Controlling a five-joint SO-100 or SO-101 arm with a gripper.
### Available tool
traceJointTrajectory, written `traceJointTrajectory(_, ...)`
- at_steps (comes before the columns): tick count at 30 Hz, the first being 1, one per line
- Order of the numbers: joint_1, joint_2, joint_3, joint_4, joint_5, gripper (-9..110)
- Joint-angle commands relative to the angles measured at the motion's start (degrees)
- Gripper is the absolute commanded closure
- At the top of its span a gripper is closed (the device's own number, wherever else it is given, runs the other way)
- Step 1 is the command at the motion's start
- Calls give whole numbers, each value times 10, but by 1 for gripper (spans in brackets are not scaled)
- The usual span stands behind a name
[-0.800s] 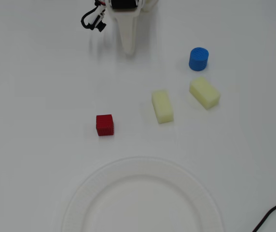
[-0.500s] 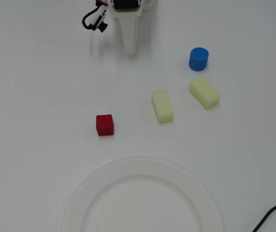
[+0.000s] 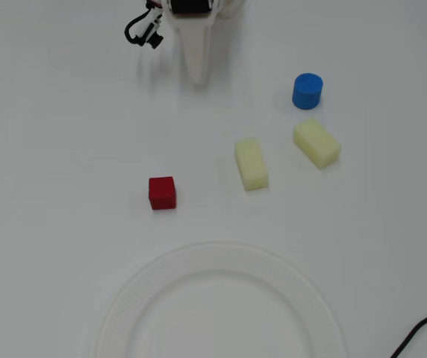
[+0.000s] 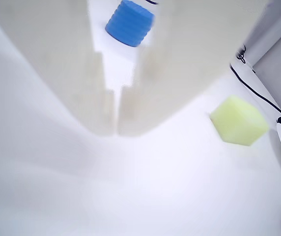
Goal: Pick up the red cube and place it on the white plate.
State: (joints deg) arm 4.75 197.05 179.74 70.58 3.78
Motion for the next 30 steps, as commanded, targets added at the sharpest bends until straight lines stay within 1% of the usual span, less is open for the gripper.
traceJointTrajectory(1, -1, -35, -84, -3, 3, 102)
traceJointTrajectory(3, -5, -128, -167, -15, 12, 102)
traceJointTrajectory(6, 6, -324, -309, -25, 24, 102)
traceJointTrajectory(7, 11, -381, -352, -25, 11, 102)
traceJointTrajectory(9, 17, -468, -417, -35, -47, 102)
traceJointTrajectory(10, 18, -498, -444, -36, -71, 101)
traceJointTrajectory(11, 24, -520, -464, -38, -126, 100)
traceJointTrajectory(12, 30, -533, -475, -58, -139, 101)
traceJointTrajectory(16, 28, -656, -575, -64, -126, 99)
traceJointTrajectory(20, 32, -778, -660, -64, -120, 90)
traceJointTrajectory(27, 35, -892, -727, -73, -113, 80)
traceJointTrajectory(29, 39, -919, -741, -81, -114, 75)
traceJointTrajectory(30, 40, -938, -751, -81, -120, 75)
